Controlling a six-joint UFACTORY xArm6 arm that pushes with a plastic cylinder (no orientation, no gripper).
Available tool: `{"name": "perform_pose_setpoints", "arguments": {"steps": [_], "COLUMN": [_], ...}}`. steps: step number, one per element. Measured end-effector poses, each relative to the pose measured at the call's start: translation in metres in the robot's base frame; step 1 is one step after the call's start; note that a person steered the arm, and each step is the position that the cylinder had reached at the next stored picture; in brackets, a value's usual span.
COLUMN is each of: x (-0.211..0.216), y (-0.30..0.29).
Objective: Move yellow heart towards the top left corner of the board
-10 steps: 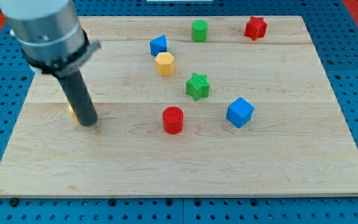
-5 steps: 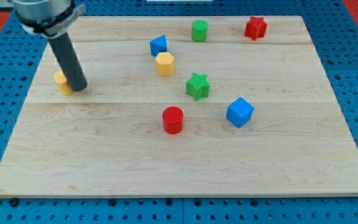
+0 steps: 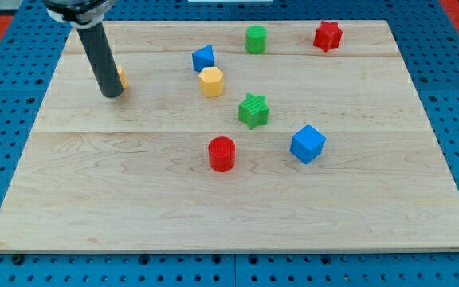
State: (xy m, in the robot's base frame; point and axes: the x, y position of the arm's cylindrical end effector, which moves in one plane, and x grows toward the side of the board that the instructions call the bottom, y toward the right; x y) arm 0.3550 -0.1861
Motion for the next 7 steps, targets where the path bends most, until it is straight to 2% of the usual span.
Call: {"name": "perform_pose_setpoints", "arguments": {"steps": [1, 2, 3, 4, 5, 6, 7], "x": [-0.046, -0.057, -0.092, -0.093, -0.062, -0.086, -0.107], "y": [0.001, 0.02, 0.023, 0.027, 0.02, -0.018, -0.023]}}
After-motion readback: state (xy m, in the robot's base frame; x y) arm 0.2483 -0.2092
